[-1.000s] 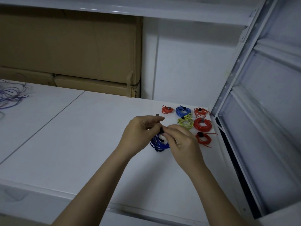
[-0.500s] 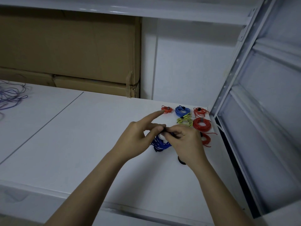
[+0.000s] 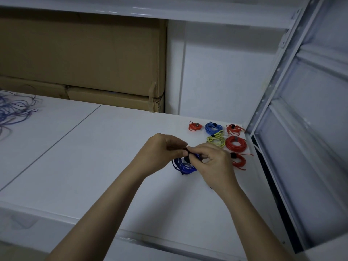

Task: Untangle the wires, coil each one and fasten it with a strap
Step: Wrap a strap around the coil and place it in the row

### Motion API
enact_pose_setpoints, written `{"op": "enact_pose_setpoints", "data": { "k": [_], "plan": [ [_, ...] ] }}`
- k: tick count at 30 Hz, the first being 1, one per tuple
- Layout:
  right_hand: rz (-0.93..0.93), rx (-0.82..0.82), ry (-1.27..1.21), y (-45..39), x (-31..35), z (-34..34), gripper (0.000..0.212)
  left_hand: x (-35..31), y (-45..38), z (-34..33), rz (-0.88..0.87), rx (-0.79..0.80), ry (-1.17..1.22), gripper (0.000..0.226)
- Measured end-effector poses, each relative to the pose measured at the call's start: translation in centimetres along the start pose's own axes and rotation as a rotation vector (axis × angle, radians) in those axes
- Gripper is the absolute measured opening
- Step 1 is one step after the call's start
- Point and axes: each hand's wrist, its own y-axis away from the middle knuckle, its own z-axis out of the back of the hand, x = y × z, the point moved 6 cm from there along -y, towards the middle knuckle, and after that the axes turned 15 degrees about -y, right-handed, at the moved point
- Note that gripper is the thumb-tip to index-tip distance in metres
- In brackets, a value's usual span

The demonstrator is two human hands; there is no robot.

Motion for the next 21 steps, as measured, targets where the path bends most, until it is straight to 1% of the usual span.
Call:
{"op": "enact_pose_setpoints", "data": {
  "k": [4,7,11,13,18,21],
  "plan": [
    [-0.003,0.037,-0.041,0.2,-0.2,-0.2,0.02,-0.6,-0.2,0.2,-0.068,0.099,-0.225,0.017],
    [-0.051,0.099,-0.107,0.3,-0.6,-0.4,0.021,-1.0,-0.2,0.3,-0.112,0.112,-0.346,0.018],
    [-0.157,0.175,-0.168,0.5,-1.4,-0.7,0.021,-1.4,0.0,0.0,-0.155,0.076,-0.458,0.017],
    [-0.198,0.186,-0.184,0.5,-1.7,-0.9,0.021,-1.5,0.1,-0.3,-0.155,0.048,-0.548,0.016],
    [-0.25,0.136,-0.133,0.3,-2.4,-0.9,0.02,-1.6,-0.1,-1.5,-0.131,-0.085,-0.796,0.018],
    [-0.294,0.121,-0.159,0.4,-2.8,-0.7,0.025,-1.1,-0.4,-2.0,-0.099,-0.076,-0.805,0.022]
  ]
}}
